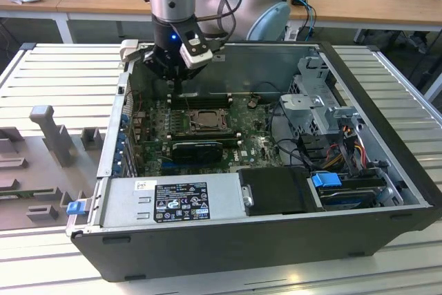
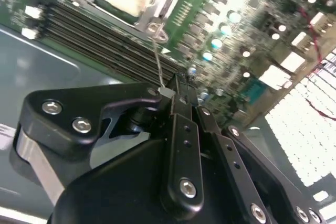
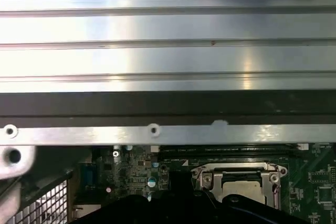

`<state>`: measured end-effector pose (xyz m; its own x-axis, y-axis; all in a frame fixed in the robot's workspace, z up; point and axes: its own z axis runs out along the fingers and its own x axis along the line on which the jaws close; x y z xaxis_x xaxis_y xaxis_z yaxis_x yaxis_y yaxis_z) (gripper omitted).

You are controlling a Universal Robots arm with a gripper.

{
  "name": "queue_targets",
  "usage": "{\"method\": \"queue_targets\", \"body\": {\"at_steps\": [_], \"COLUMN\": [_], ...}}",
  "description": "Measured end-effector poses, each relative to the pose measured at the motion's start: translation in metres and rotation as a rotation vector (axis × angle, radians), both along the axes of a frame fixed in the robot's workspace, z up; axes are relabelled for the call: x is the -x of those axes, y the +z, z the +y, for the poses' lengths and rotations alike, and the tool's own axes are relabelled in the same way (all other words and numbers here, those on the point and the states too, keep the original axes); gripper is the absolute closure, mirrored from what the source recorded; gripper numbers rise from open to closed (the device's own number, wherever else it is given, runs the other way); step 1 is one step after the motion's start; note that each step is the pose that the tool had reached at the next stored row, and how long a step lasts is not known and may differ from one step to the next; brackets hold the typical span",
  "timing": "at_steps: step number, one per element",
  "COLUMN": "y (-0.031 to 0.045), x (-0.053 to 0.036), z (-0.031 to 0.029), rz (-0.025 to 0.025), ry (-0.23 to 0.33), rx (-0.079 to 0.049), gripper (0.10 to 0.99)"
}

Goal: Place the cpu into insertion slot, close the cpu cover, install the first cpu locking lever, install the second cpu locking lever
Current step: 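Install the first cpu locking lever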

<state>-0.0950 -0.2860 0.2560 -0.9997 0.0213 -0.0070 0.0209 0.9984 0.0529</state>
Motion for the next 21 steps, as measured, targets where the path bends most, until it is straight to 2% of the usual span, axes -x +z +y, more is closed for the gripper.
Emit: {"method": "queue_targets", "body": {"at_steps": [5,7,8,9,11,12,14,17,21], "y": [-0.0016,-0.0024,-0.0027,-0.0029,-0.0033,-0.004,-0.0067,-0.0118,-0.019], "x": [-0.0224,-0.036,-0.0367,-0.0367,-0.0365,-0.0365,-0.0365,-0.0376,-0.0435], "z": [0.001,0.0014,0.0014,0.0014,0.0003,-0.0004,-0.0018,-0.0019,-0.0019], "rz": [0.0038,0.0078,0.0081,0.0081,0.0037,0.0014,-0.002,-0.003,-0.0047], "ry": [0.0,0.0,0.0,0.0,0.001,0.001,0.002,0.002,0.002], "rx": [0.0,0.0,-0.001,-0.01,-0.046,-0.049,-0.049,-0.049,-0.049], "gripper": [0.98,0.98,0.98,0.98,0.98,0.98,0.98,0.98,0.98]}}
